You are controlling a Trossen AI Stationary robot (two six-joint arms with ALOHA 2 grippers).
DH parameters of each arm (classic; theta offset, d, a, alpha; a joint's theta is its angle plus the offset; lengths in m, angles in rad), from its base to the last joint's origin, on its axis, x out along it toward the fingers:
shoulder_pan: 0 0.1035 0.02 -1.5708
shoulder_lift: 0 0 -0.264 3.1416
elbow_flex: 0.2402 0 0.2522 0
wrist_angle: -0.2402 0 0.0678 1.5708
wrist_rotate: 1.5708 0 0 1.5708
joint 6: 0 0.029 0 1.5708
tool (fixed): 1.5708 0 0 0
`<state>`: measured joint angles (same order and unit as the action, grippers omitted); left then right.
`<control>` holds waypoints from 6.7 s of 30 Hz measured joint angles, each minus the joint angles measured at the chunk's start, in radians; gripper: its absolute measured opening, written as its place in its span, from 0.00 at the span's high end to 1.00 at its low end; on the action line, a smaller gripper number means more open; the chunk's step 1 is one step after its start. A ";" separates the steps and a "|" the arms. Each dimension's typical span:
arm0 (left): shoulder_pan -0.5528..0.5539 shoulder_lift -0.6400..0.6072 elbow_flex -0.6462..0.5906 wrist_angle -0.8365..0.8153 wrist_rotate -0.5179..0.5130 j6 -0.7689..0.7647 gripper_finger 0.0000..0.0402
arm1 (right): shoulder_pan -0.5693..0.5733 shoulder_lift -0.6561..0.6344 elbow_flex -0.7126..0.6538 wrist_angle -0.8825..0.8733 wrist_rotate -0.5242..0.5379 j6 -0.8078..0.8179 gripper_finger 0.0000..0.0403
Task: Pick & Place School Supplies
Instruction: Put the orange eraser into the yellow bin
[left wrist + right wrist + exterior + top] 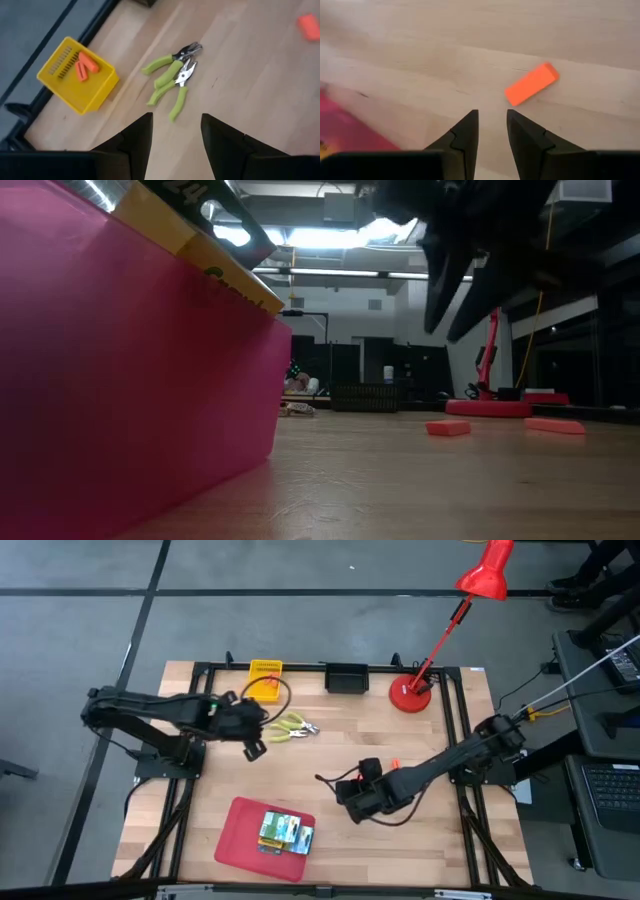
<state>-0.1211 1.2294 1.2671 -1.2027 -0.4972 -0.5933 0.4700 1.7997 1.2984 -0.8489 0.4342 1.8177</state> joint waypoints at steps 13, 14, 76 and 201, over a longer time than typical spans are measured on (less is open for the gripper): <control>-0.146 -0.116 0.000 -0.058 -0.063 -0.258 0.60 | 0.031 0.139 -0.002 -0.052 0.085 0.206 0.74; -0.150 -0.116 0.000 -0.058 -0.062 -0.266 0.60 | 0.034 0.139 -0.011 -0.051 0.094 0.233 0.74; -0.165 -0.302 0.000 0.018 -0.106 -0.134 0.61 | -0.265 0.087 -0.091 0.056 -0.357 0.355 0.61; -0.143 -0.127 0.002 0.821 0.501 0.018 0.93 | -0.042 0.086 0.566 0.731 0.160 -1.124 0.63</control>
<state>-0.2639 1.1022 1.2686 -0.3815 0.0034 -0.5751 0.4280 1.8862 1.8648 -0.1174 0.5939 0.6940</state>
